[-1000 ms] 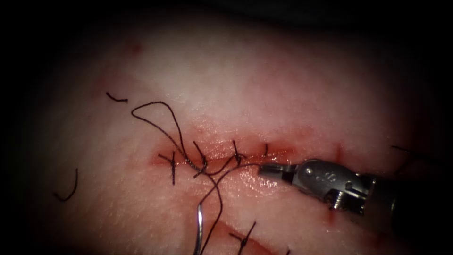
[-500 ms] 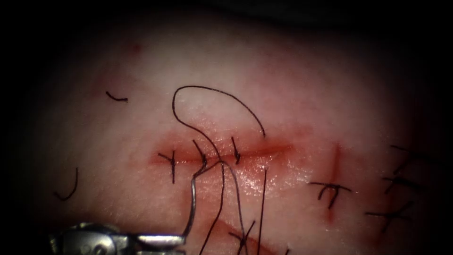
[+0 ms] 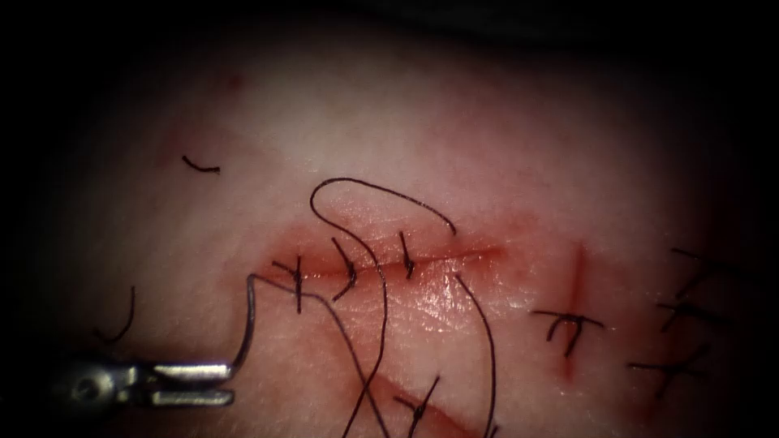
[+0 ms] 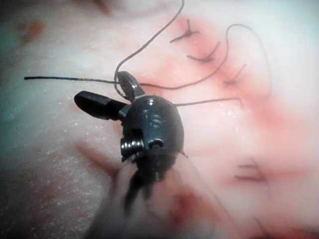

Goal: Wound Closure
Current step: Pull the suture through the wound with the right hand.

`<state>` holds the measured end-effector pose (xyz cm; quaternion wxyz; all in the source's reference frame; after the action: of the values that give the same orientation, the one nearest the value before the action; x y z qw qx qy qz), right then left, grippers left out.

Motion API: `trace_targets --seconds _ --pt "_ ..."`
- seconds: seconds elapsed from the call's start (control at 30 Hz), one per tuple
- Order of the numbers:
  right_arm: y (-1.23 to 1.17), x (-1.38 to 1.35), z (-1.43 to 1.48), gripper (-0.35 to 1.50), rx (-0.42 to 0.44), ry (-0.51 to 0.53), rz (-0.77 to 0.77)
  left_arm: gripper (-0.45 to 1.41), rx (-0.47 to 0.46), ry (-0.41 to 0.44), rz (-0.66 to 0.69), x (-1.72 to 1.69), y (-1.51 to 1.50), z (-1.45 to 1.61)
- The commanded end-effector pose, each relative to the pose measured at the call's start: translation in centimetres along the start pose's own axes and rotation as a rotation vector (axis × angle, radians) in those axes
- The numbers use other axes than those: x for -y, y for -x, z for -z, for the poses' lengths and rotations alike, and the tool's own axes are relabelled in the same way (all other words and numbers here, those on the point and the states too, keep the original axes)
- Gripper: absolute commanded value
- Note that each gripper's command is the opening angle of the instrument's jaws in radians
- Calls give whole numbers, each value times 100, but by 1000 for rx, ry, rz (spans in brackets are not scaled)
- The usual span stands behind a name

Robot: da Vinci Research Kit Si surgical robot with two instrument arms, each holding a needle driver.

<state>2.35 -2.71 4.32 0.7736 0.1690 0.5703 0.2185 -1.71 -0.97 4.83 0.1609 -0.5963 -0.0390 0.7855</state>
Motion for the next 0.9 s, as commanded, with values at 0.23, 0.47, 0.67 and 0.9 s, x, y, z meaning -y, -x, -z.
trace_targets --seconds 0.23,0.47,0.67,0.9 --pt "29 -80 -7 142 39 123 159 -45 24 -81 11 24 18 17" --pt "48 -116 -3 147 36 165 172 -45 16 -206 44 56 33 43" --pt "44 -103 11 147 -17 150 181 -45 27 -381 37 87 48 86" --pt "43 -106 21 133 -40 158 117 -45 81 -450 18 102 69 96"
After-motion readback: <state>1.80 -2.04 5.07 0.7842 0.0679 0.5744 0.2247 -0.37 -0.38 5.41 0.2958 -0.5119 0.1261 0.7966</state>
